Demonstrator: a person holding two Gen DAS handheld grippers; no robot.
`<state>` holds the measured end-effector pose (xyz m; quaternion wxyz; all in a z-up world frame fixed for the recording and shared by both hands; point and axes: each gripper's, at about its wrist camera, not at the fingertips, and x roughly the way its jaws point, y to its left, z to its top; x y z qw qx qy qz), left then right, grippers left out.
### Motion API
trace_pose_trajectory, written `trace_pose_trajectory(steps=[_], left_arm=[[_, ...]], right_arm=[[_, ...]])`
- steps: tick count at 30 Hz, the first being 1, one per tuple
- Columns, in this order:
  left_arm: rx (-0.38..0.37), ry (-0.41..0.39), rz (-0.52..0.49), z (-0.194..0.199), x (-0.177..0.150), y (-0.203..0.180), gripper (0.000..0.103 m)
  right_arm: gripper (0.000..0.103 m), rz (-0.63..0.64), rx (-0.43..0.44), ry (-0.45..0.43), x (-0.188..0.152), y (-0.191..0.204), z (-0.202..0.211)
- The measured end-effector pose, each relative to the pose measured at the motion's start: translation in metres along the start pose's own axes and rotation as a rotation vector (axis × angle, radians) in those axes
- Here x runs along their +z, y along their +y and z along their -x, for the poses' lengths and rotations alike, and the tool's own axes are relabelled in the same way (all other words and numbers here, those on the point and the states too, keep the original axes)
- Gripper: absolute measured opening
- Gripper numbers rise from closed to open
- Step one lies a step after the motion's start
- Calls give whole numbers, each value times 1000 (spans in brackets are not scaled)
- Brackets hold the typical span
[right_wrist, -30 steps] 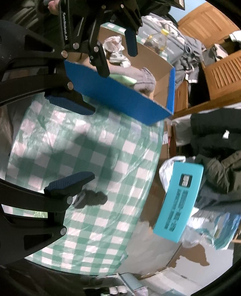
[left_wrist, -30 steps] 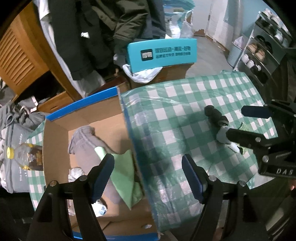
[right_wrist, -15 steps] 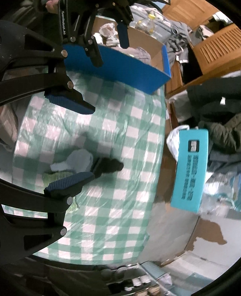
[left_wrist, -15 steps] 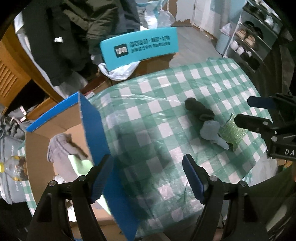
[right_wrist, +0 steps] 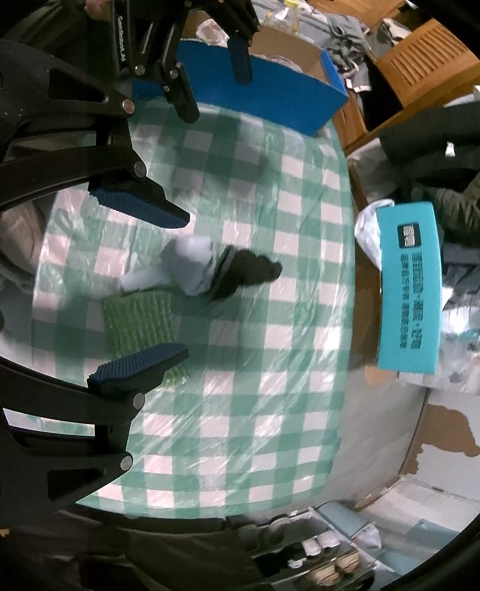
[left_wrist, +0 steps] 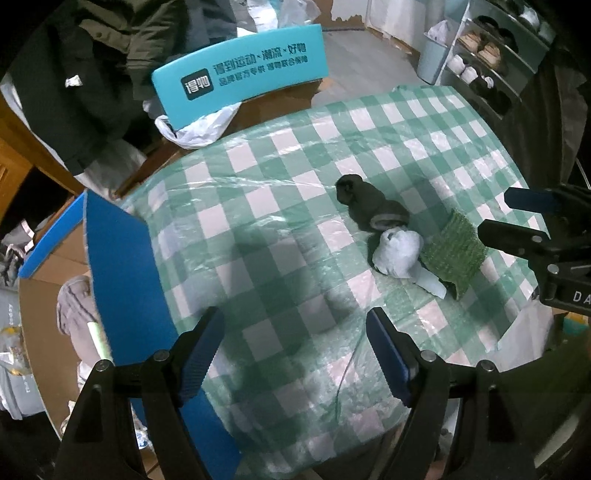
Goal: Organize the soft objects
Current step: 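Lower the right tool onto the mesh sponge while the left tool reaches the grey sock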
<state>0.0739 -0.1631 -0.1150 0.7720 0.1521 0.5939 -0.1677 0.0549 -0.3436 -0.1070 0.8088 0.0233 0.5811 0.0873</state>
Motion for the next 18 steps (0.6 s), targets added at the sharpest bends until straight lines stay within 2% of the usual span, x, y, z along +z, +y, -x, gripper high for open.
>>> trace_pose_trajectory(steps=[18], left_arm=[[14, 59, -51, -51, 16, -36, 80]], right_arm=[[65, -52, -64, 133, -30, -46, -58]])
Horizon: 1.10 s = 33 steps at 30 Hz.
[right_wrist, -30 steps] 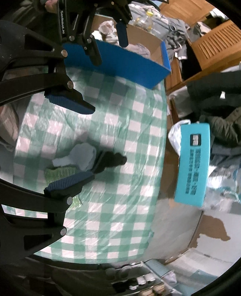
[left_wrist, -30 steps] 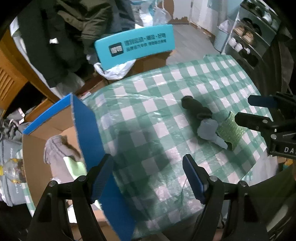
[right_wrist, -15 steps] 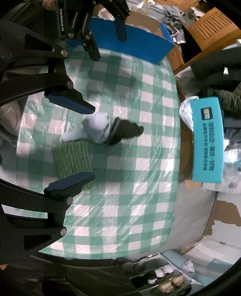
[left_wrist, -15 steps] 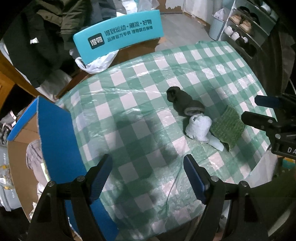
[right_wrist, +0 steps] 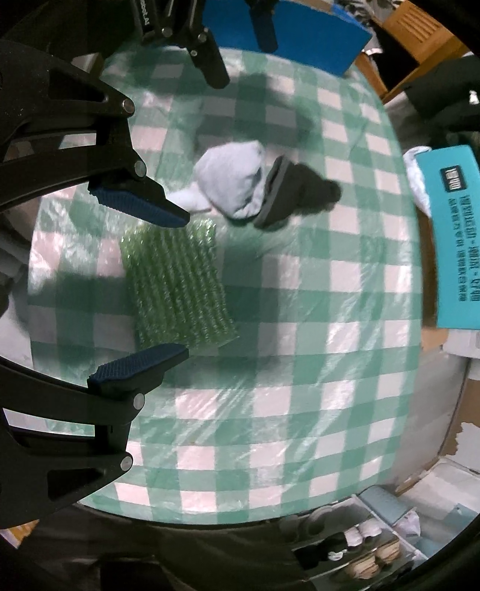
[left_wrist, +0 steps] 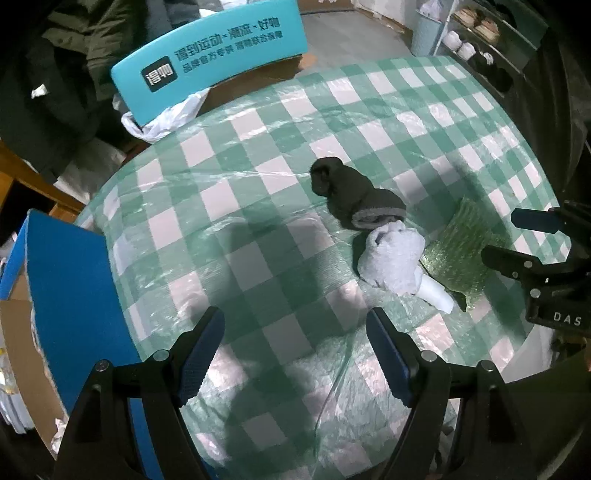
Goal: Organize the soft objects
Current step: 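Lower the right tool onto the mesh sponge while the left tool reaches the grey sock, then close the right tool on the mesh sponge while the left tool grasps the grey sock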
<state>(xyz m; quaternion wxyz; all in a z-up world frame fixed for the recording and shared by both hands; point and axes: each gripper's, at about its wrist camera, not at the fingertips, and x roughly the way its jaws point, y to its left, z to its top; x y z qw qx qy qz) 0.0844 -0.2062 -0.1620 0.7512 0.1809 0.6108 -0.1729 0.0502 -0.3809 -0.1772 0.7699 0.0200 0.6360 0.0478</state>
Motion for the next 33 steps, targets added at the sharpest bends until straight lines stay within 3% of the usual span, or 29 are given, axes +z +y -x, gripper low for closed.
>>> trace_pose_trajectory(steps=[14, 17, 28, 31, 33], left_arm=[[-27, 21, -28, -15, 16, -19, 81], [-38, 19, -30, -17, 20, -23, 85], [-54, 38, -39, -33, 36, -38, 87], [-52, 45, -37, -40, 38, -42, 87], [-56, 51, -35, -46, 40, -43, 88]], right_arm=[[65, 31, 11, 71, -2, 0, -38], [65, 40, -1, 82, -1, 1, -47], [64, 78, -25, 51, -7, 8, -53], [53, 80, -36, 41, -8, 4, -55], [40, 74, -38, 37, -11, 1, -53]])
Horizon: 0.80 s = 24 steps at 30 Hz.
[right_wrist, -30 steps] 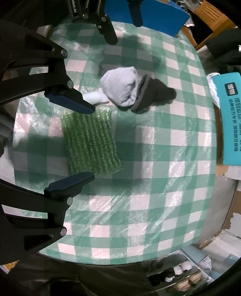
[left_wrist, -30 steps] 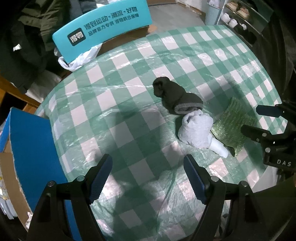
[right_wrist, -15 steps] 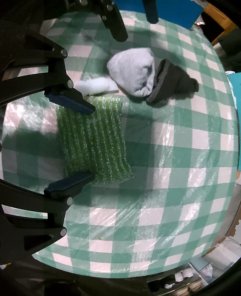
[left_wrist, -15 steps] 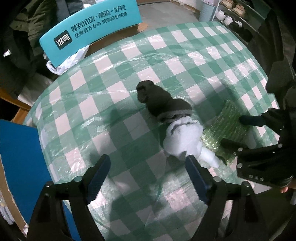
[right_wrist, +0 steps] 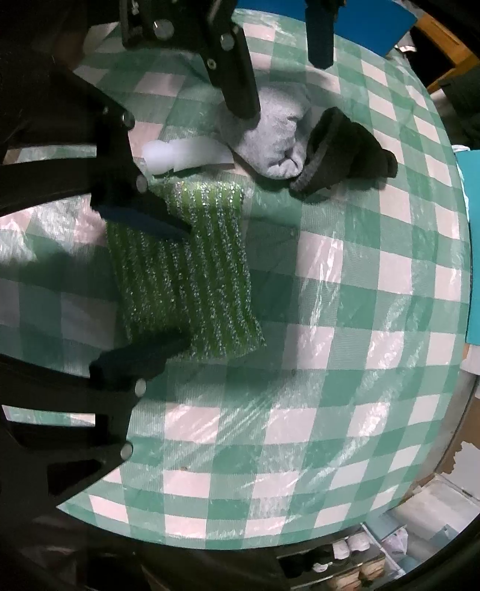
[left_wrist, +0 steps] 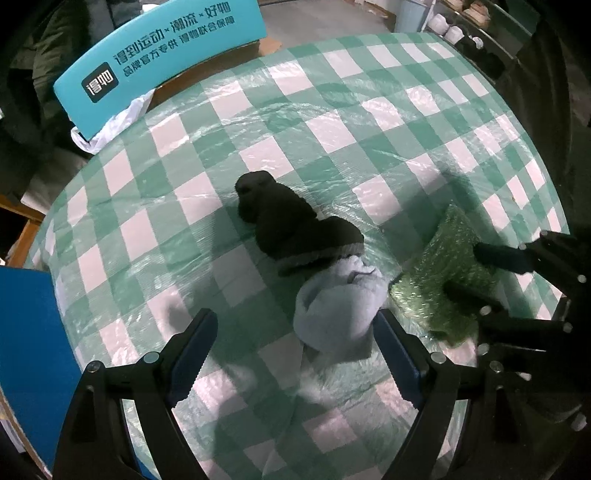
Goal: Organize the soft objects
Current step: 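Close the right tool on the mesh sponge while the left tool grasps the grey sock, then lift and carry the grey sock and mesh sponge over the box with both tools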
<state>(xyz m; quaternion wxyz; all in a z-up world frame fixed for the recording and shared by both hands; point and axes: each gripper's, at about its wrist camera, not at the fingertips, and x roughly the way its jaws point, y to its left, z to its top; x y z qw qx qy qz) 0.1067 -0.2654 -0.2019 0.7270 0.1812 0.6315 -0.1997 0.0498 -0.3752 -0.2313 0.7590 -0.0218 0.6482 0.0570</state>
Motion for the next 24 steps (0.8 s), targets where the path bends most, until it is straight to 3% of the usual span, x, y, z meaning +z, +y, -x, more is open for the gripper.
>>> trace_pose_trajectory(steps=[3, 5, 10, 14, 24], left_arm=[[-19, -2, 2, -7, 1, 1, 87], [-29, -13, 4, -7, 0, 2, 81], [-57, -5, -8, -7, -6, 3, 35], [-48, -11, -10, -2, -14, 5, 30], [-35, -5, -1, 10, -35, 21, 29]], right_arm=[[24, -20, -6, -3, -1, -6, 1], [18, -31, -4, -3, 0, -10, 2], [14, -36, 2, -12, 1, -14, 3], [13, -42, 9, -27, -1, -14, 10], [12, -38, 23, -56, -9, -18, 27]])
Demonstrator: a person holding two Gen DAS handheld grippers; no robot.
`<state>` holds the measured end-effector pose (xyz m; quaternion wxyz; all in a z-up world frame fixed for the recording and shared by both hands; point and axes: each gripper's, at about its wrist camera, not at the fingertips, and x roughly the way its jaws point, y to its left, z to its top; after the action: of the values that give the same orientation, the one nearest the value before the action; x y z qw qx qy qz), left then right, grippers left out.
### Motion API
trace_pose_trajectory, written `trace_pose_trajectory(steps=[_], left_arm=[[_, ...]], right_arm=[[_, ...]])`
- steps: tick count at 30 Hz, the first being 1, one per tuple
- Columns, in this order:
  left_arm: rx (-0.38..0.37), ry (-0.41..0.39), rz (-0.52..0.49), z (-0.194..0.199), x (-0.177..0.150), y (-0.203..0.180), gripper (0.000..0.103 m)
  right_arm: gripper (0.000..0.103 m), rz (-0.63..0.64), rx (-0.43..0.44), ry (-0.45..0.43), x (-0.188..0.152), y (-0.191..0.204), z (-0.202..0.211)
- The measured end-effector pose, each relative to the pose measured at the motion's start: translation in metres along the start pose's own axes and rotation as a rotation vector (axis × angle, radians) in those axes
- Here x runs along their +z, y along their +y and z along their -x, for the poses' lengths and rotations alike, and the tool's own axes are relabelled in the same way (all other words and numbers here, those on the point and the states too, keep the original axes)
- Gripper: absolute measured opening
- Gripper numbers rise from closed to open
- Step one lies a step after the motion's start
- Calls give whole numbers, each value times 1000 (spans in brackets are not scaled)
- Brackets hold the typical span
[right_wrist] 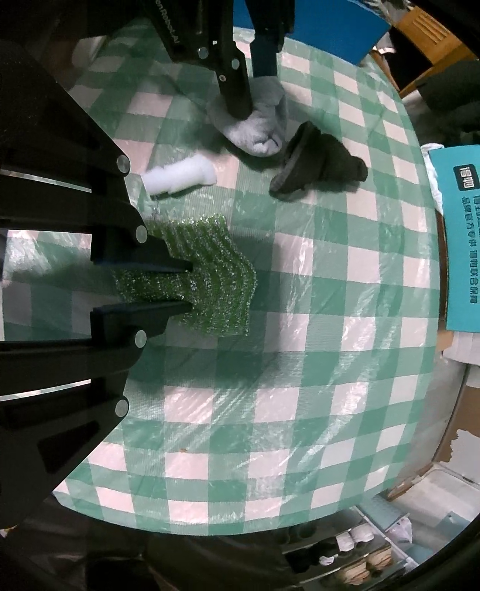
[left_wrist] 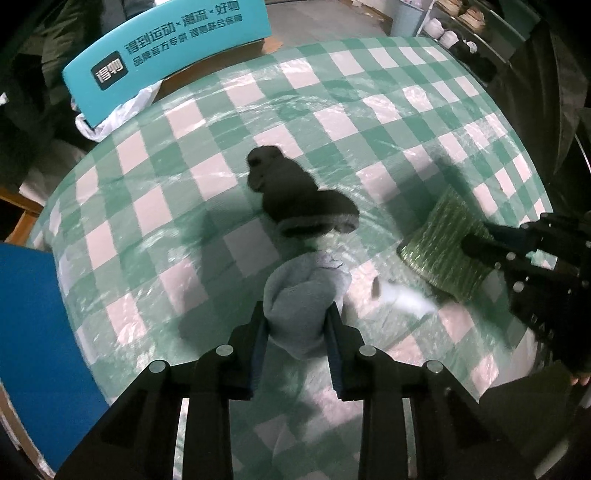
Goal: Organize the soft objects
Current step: 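Lift and carry the grey sock and mesh sponge over the box with both tools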
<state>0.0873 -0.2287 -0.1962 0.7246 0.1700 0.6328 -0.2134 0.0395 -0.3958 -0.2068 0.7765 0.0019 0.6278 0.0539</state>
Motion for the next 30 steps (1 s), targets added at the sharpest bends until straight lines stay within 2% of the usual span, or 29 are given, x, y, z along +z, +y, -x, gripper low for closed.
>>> trace_pose_trajectory(steps=[4, 8, 18, 30], left_arm=[[38, 19, -8, -1, -10, 6, 29], [39, 19, 9, 0, -17, 13, 29], [64, -45, 22, 38, -16, 16, 29], [98, -130, 14, 87, -32, 23, 29]], right_arm=[[12, -4, -2, -4, 1, 1, 5], [12, -15, -7, -9, 5, 0, 8], [11, -12, -11, -70, 9, 3, 39], [11, 41, -9, -154, 12, 31, 81]])
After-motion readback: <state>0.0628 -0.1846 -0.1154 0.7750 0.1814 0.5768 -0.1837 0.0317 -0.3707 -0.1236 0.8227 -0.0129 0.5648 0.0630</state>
